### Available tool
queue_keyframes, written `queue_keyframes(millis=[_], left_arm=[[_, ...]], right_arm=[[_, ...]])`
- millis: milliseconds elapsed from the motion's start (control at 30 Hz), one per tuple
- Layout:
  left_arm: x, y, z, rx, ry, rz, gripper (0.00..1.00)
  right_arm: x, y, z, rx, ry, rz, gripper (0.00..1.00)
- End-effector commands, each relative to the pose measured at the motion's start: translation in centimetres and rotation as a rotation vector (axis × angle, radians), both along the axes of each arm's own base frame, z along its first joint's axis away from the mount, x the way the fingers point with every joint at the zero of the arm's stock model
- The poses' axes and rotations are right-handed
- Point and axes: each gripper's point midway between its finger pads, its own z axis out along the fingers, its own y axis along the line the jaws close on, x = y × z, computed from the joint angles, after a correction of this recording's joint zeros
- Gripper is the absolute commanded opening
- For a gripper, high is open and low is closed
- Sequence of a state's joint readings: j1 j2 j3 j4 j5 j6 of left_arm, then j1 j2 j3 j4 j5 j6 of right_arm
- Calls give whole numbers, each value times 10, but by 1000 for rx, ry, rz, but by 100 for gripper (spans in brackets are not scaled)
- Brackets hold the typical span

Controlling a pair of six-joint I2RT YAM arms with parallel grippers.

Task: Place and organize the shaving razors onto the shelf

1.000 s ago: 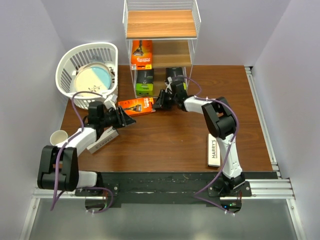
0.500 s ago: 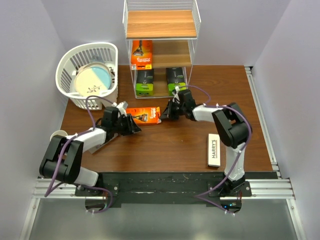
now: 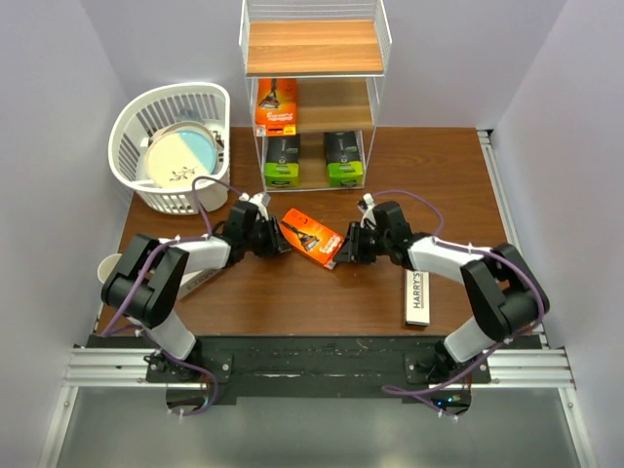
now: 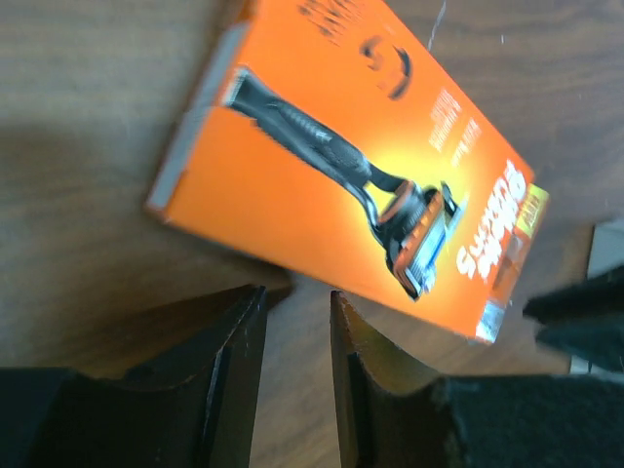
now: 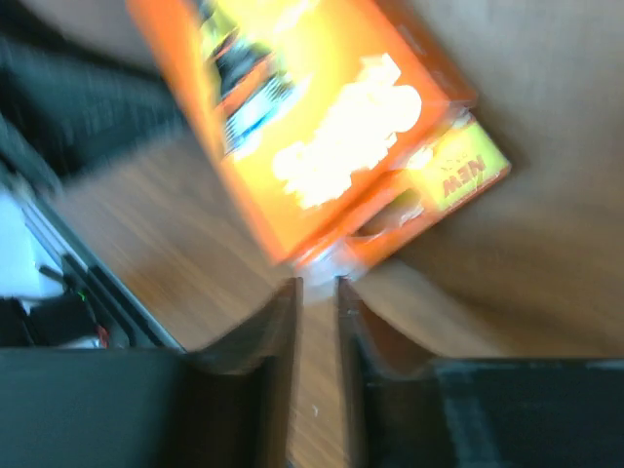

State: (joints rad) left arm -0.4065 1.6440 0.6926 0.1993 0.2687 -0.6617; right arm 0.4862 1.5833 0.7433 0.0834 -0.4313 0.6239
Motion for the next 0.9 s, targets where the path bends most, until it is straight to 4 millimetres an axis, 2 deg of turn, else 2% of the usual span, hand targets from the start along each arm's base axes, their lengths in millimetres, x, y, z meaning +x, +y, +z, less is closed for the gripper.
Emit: queue_keyframes(millis=[0,67,167,200,233,300,333,367,433,467,533,567,633,667,733,800,867], left_arm=[[26,5,2,63,-69,59,39],[22,9,-1,79,-46,65,39],[7,13,5,65,-23,78,42],[4,11,20,20,-45,88,45],[-11,13,13,-1,-22,87,46],[-20,-1,37,-148,-69,70,52],[-35,-4,31,-179,-55,48,53],[-37,-13,41,-225,-90,4,54],[-46,-23,41,-237,-105,-49,57],[-47,-29,44,-268,-106,-66,59],[-50,-43,41,-310,-55,-65,64],[-47,-46,42,-319,-64,-63,65],[-44,-51,35,-319,-38,-39,65],[-40,-50,28,-311,-21,-8,65],[-31,-50,29,-297,-40,14,64],[-26,-47,26,-269,-51,22,63],[-17,-43,29,-259,-83,32,63]], right_arm=[[-19,-12,8,-42,-101,82,42],[-21,-18,13,-64,-152,102,47],[-19,-26,36,-85,-224,139,49],[-19,-32,40,-98,-219,139,49],[-11,-33,55,-102,-263,141,48],[6,-45,61,-136,-304,99,48],[17,-46,64,-137,-317,82,48],[25,-46,65,-131,-321,62,48],[46,-43,69,-107,-350,33,50],[51,-40,57,-106,-316,28,53],[68,-30,60,-70,-344,21,58],[71,-26,46,-61,-294,6,61],[83,-19,44,-35,-285,-8,64],[85,-17,30,-39,-247,-14,65],[86,-12,21,-27,-214,-6,65],[81,-8,6,-33,-151,-1,64],[71,-2,0,-26,-115,14,63]])
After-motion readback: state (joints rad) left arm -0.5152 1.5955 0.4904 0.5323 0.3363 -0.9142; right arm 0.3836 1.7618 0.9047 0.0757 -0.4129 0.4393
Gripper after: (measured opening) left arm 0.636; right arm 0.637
